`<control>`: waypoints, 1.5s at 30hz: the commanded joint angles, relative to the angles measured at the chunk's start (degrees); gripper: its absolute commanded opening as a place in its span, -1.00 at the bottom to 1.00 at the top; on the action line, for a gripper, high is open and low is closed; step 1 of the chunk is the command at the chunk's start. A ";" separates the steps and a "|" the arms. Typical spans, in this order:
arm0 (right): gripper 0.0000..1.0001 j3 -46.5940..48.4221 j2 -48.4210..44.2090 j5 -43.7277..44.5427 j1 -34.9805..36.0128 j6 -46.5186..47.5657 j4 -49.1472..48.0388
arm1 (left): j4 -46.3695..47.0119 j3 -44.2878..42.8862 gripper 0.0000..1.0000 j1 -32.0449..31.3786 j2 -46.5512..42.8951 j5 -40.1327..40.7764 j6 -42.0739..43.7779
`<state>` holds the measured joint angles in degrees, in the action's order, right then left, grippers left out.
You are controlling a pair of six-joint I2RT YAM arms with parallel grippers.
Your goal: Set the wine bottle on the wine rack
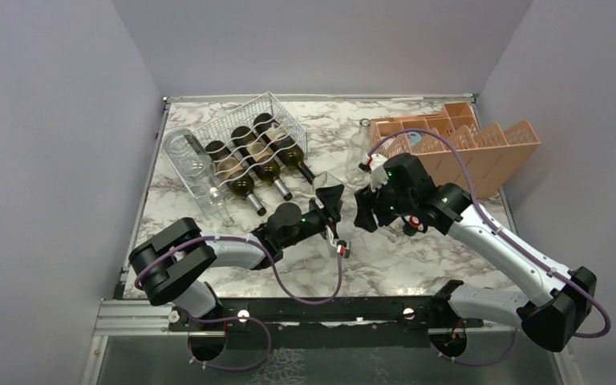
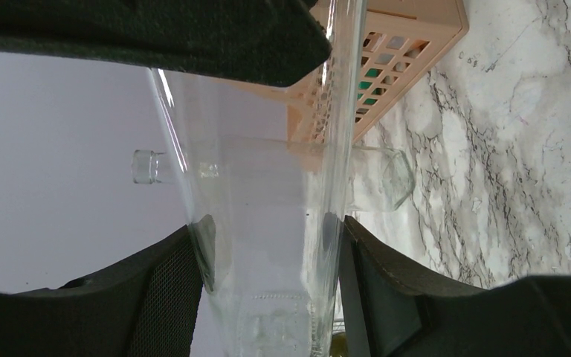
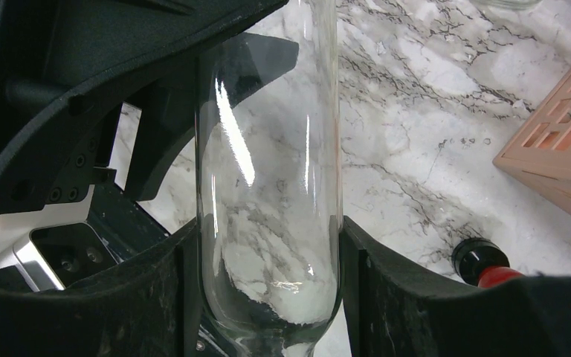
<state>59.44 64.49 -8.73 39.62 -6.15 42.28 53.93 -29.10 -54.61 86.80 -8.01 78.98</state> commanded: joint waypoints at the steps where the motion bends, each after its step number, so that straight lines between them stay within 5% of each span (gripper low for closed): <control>1: 0.23 -1.07 -0.51 -3.58 -0.02 -1.68 -1.95 | 6.62 -0.01 -1.00 -0.32 -0.95 0.91 -0.55; 5: 0.34 -1.29 -0.21 -4.65 0.02 -2.22 -2.33 | 6.64 0.01 -1.00 -0.30 -1.86 1.14 -1.73; 11: 0.17 -1.85 0.83 -6.91 0.01 -2.79 -3.32 | 5.77 0.24 -1.00 -0.32 -3.26 0.52 -3.22; 20: 0.38 -3.40 1.22 -6.56 0.03 -3.81 -5.94 | 3.64 -0.14 -1.00 -0.32 -4.96 3.36 -5.45; 22: 0.23 -3.20 1.42 -5.82 0.05 -4.03 -6.25 | 3.24 -0.29 -1.00 -0.27 -5.47 3.55 -6.24; 25: -0.26 -3.11 0.59 -5.33 0.01 -4.12 -7.51 | 3.08 0.09 -1.00 -0.32 -6.49 2.90 -7.94; 26: -0.42 -2.99 0.18 -4.96 0.02 -4.24 -8.02 | 3.05 0.43 -0.94 -0.32 -6.76 2.78 -8.47; 29: -0.69 -2.26 -1.12 -2.15 0.04 -4.77 -9.34 | 3.13 1.09 0.09 -0.32 -7.79 3.09 -10.30; 32: -0.79 -1.45 -2.23 0.93 0.00 -5.31 -10.81 | 3.03 1.25 0.80 -0.28 -9.31 4.30 -13.99; 39: -0.80 -1.20 -4.22 5.46 0.07 -6.85 -17.94 | 2.90 2.99 0.94 -0.32 -17.95 6.60 -30.03; 45: -0.80 -1.18 -2.97 5.84 -0.04 -8.26 -25.51 | 1.07 5.20 0.94 -0.30 -28.88 22.74 -56.43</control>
<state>56.86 61.45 -4.93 39.68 -12.95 26.98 52.82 -25.65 -54.63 65.10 2.17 45.54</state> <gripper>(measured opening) 0.605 0.967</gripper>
